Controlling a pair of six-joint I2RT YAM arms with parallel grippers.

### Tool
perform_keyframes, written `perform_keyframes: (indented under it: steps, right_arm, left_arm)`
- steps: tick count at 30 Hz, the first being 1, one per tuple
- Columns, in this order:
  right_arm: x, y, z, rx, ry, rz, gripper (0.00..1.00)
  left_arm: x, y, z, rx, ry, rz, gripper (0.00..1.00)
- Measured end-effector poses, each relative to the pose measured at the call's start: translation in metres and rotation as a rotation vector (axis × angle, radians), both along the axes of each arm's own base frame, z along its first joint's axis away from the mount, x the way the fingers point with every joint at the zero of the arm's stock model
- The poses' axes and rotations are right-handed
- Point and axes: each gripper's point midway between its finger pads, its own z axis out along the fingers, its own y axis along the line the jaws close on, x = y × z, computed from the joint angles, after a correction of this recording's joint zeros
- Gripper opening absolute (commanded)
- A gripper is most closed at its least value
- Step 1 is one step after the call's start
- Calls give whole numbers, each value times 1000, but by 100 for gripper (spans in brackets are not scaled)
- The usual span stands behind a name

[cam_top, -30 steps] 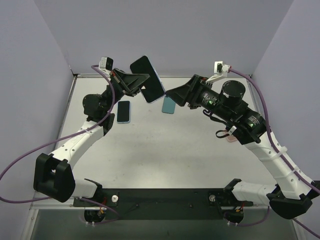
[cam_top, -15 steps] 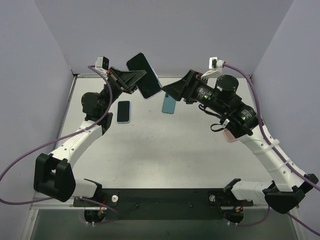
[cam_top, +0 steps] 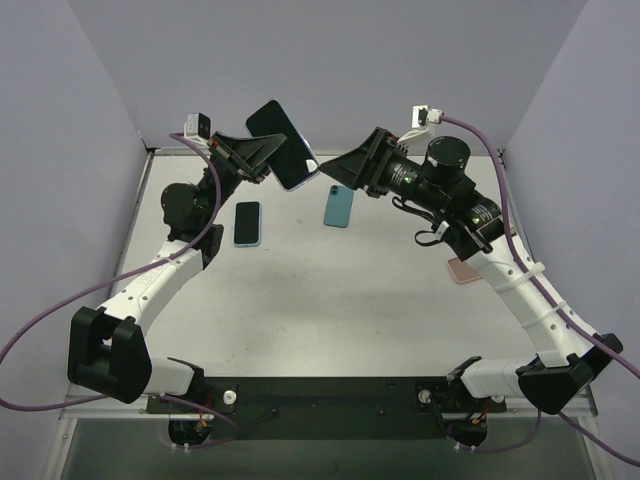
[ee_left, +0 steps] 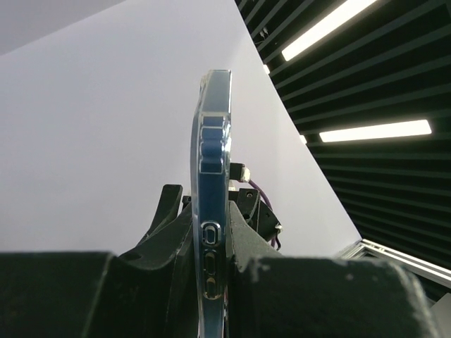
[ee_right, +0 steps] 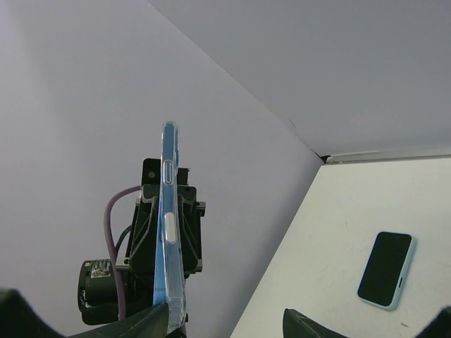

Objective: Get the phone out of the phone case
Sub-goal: Remove the phone case from the phone.

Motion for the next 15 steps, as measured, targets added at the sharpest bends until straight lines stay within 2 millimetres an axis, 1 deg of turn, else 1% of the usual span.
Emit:
perform_keyframes:
  steps: [7,15]
  right_arm:
    - [4,-2,-7,-29,21,-20,58]
    - [14,-1,-23,-66,49,-48,58]
  left_arm:
    - [4,-1,-4,18,6,14,0]
    - [12,-3,-14,46,29,28,0]
